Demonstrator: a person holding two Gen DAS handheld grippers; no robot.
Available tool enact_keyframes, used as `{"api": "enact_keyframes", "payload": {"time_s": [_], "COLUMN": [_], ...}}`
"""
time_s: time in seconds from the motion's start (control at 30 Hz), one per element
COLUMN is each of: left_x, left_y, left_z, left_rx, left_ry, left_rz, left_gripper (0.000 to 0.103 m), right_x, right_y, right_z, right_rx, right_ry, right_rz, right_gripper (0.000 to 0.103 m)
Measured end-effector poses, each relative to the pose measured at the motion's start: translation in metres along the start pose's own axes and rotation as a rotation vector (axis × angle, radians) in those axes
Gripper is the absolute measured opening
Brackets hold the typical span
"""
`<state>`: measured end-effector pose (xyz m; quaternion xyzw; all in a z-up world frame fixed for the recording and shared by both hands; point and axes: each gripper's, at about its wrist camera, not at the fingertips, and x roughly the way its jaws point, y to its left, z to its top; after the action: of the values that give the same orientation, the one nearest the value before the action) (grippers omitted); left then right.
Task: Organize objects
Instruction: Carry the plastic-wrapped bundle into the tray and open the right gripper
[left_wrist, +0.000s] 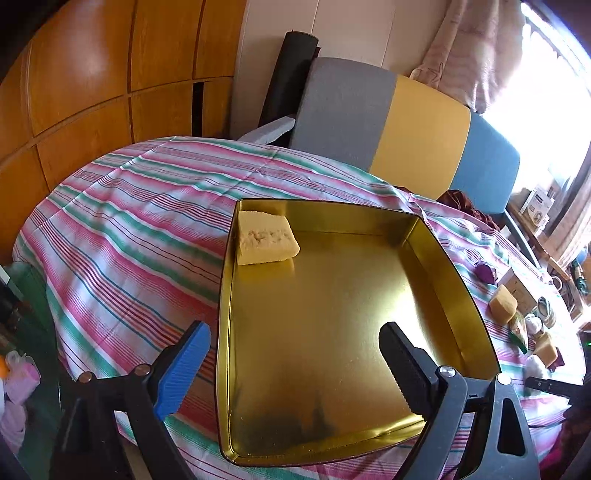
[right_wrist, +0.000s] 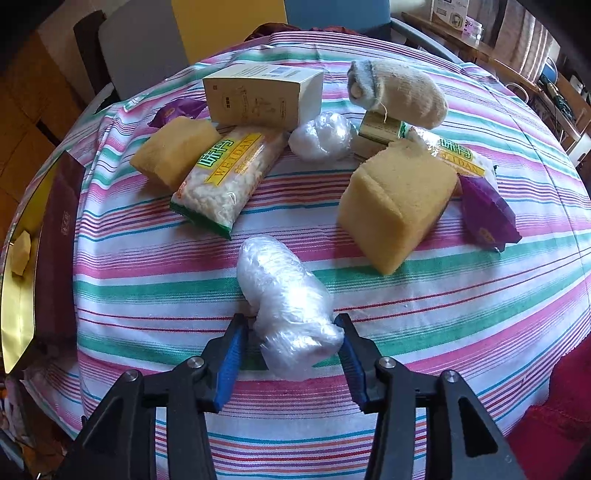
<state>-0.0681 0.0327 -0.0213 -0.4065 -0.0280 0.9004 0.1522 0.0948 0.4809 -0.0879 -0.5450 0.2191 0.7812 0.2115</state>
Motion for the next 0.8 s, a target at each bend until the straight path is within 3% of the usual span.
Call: {"api": "enact_keyframes", "payload": {"time_s": [0.17, 0.3, 0.4, 0.53, 0.63, 0.77, 0.8], "left_x": [-0.003, -0.003, -0.004, -0.005, -0.008, -0.014, -0.015], "left_y": [-0.002, -0.004, -0.002, 0.002, 0.010, 0.031, 0.037], "left_z": [0.000, 0.001, 0.000, 0.001, 0.001, 0.000, 0.000], "left_rx": [-0.001, 0.003, -0.003, -0.013, -0.021, -0.064, -0.073], "left_ry": [0.000, -0.001, -0.001, -0.005, -0.014, -0.022, -0.024], "left_rz": [-0.007, -0.016, -0.020, -0.015, 0.002, 0.032, 0.039], "left_gripper": [0.093, 0.093, 0.093, 0.093, 0.093, 0.093, 0.093], "right_x": [-0.025, -0.017, -0.010, -0.012, -0.030, -0.053, -0.045], "right_y": [-0.018, -0.018, -0.007, 0.007, 0.022, 0.072, 0.101], "right_z": [-0.006, -0.005, -0.004, -0.004, 0.000, 0.013, 0.024], "right_rx": [0.017, -0.018, -0.063, -0.102, -0.105, -0.168, -0.198], "right_ry": [-0.062, -0.023, -0.034, -0.055, -0.092, -0.128, -0.130], "right_rz": [-0.022, -0.036, -0.063, -0.081, -0.018, 0.122, 0.157], "right_gripper": [0.049, 0.050, 0.034, 0.033, 0.033, 0.034, 0.034]}}
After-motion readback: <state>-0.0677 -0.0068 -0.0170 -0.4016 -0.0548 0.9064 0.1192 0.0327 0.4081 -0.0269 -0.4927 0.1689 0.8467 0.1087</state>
